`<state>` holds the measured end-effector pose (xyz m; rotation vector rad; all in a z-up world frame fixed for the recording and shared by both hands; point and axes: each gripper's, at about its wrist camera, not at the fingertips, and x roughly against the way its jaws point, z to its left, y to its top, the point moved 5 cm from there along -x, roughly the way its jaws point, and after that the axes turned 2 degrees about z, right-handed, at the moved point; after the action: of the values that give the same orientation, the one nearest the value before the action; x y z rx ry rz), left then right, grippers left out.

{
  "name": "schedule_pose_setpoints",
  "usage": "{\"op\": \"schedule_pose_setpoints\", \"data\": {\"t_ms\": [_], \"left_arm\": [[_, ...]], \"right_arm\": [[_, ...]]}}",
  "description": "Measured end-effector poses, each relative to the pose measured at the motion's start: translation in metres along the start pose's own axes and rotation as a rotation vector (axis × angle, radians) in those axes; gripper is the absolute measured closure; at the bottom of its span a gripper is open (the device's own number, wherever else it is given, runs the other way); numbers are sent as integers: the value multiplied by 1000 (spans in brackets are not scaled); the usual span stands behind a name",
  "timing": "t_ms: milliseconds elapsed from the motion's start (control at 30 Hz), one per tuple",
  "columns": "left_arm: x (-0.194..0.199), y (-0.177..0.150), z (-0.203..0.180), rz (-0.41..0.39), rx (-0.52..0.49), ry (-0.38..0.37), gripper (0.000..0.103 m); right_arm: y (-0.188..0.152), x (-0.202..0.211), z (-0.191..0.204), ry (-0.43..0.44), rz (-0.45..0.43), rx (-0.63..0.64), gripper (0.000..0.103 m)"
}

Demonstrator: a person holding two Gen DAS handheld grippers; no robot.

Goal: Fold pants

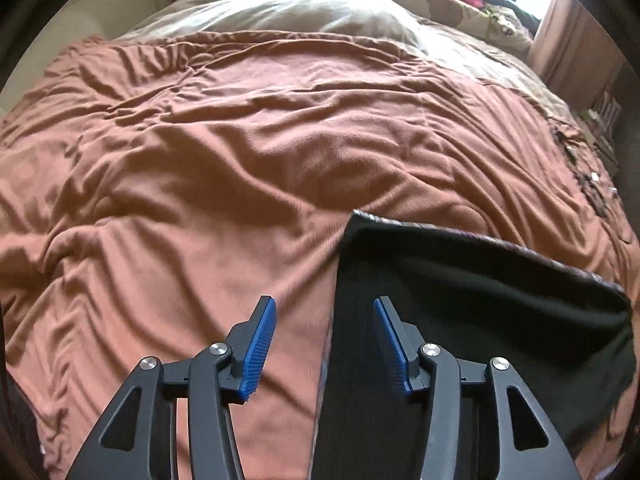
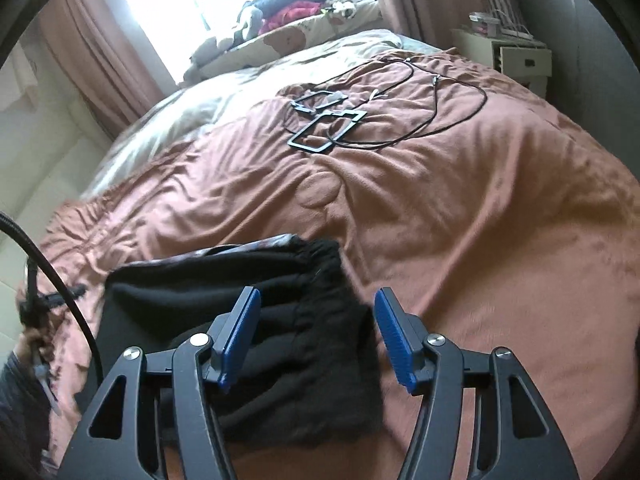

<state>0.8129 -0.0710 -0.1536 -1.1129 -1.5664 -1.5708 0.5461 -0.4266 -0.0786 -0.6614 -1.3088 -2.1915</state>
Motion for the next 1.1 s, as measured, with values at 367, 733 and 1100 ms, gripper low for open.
{"op": "schedule_pose_setpoints", "data": {"t_ms": [367,733,1100], "left_arm": [[76,-56,-4,-39,-2,-41,50],[107,-115,-6,-40,31,-70,49],[97,-153,5,-13,134,-99,49]], "right_arm": [[-50,45,-5,57,-16,-131,45],[-82,16,-29,231,60,-327,45],[-84,-20,-56,316,84,-467,26]]}}
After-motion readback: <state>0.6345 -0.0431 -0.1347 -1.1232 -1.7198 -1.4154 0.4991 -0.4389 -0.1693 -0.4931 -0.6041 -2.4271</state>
